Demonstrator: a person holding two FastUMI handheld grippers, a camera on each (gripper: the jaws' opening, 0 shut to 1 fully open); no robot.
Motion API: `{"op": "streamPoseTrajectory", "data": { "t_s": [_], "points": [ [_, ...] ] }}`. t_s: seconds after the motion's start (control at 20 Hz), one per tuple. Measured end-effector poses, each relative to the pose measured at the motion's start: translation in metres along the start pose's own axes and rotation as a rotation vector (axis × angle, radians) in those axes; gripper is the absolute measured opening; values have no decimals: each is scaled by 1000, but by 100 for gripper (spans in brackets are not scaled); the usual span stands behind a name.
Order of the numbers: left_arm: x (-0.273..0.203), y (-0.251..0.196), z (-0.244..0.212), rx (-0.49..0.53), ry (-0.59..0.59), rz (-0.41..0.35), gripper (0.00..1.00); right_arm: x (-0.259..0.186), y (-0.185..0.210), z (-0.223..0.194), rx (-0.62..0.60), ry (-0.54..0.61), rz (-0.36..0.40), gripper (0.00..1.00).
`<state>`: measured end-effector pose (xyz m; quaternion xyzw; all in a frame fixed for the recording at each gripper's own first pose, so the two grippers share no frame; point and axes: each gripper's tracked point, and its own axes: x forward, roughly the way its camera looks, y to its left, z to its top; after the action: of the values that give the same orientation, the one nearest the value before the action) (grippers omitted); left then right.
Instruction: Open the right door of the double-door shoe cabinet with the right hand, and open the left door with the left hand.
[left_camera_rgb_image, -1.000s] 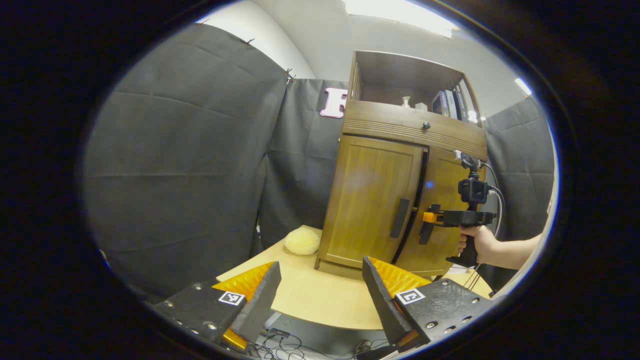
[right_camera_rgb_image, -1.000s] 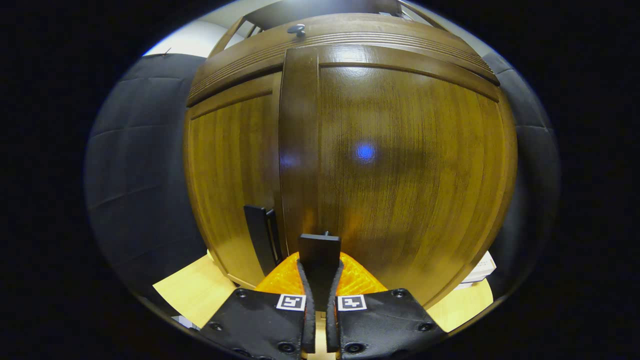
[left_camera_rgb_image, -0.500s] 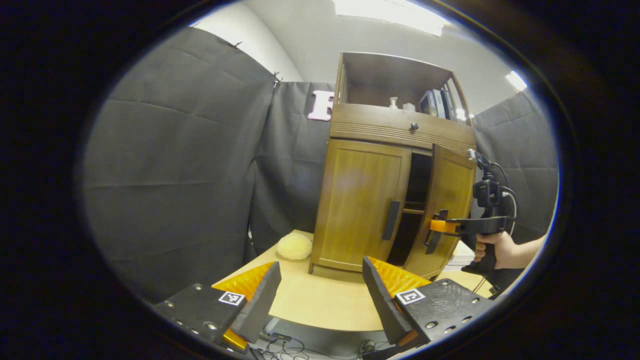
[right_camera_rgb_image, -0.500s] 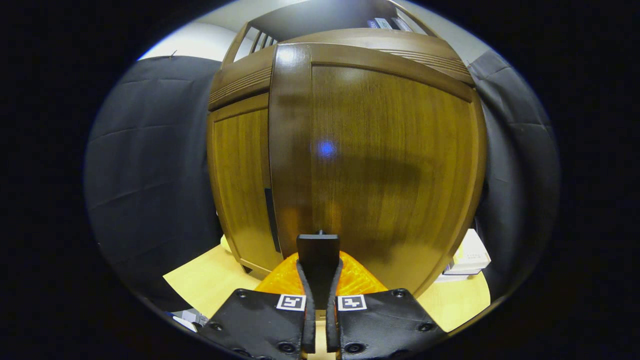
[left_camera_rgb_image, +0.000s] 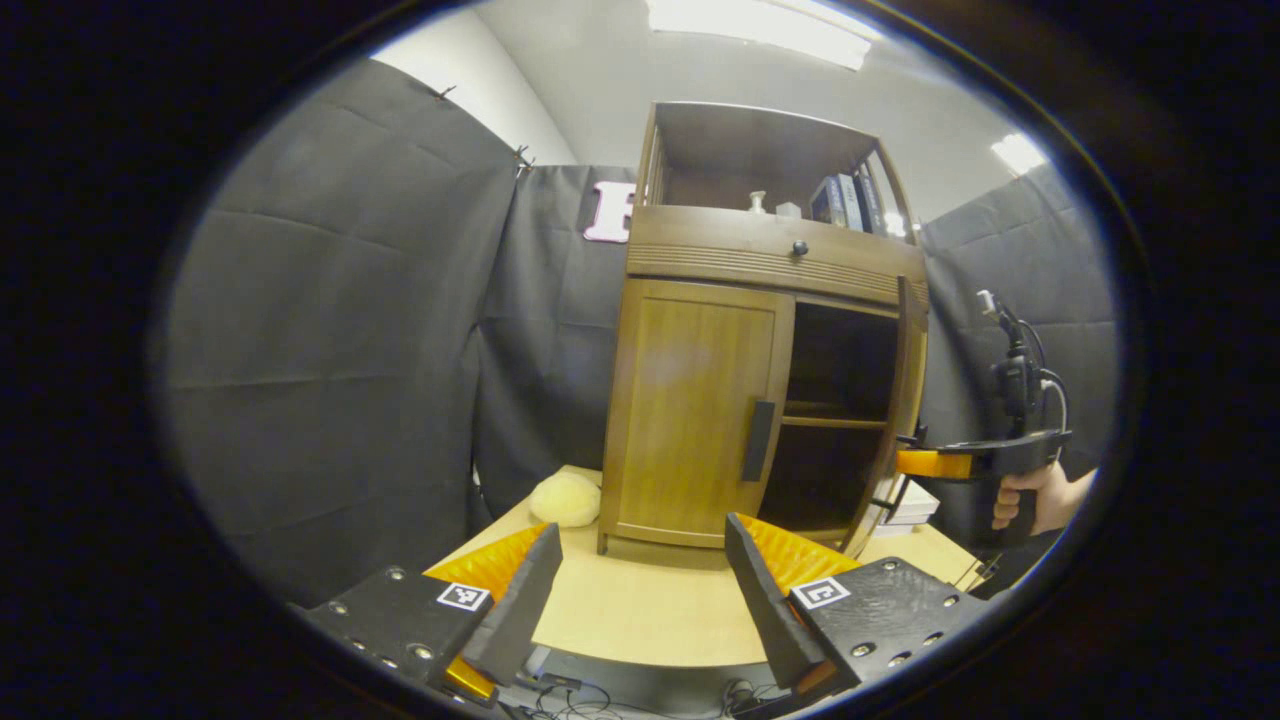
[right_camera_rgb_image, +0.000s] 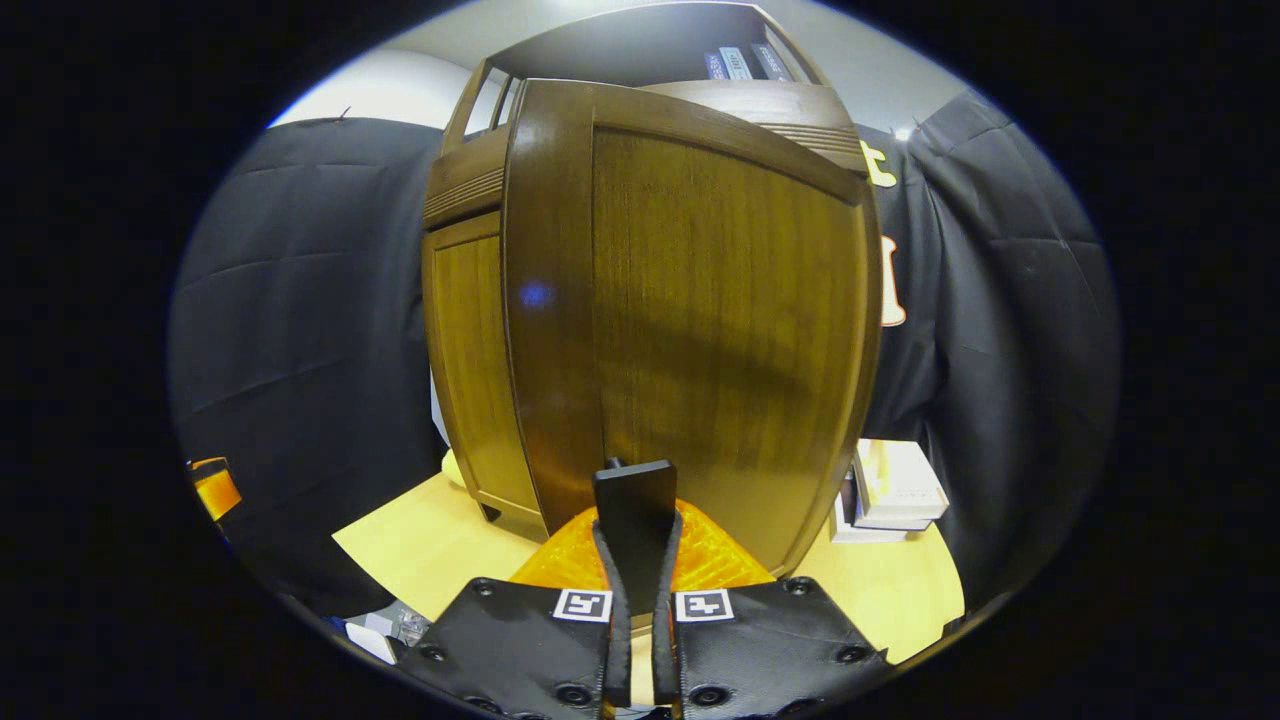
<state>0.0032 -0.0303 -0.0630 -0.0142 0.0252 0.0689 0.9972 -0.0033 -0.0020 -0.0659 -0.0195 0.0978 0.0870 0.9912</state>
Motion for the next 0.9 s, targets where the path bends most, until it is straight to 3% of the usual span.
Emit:
{"op": "streamPoseTrajectory", "data": {
  "t_s": [0.35,0.9],
  "points": [
    [25,-25,-1,-66,-18,-67,94,-43,-43,-11,15,-8,-68,9],
    [69,-88,-9,-29,5,-226,94,-84,-121,-24,-10,-37,-207,8]
  ]
}}
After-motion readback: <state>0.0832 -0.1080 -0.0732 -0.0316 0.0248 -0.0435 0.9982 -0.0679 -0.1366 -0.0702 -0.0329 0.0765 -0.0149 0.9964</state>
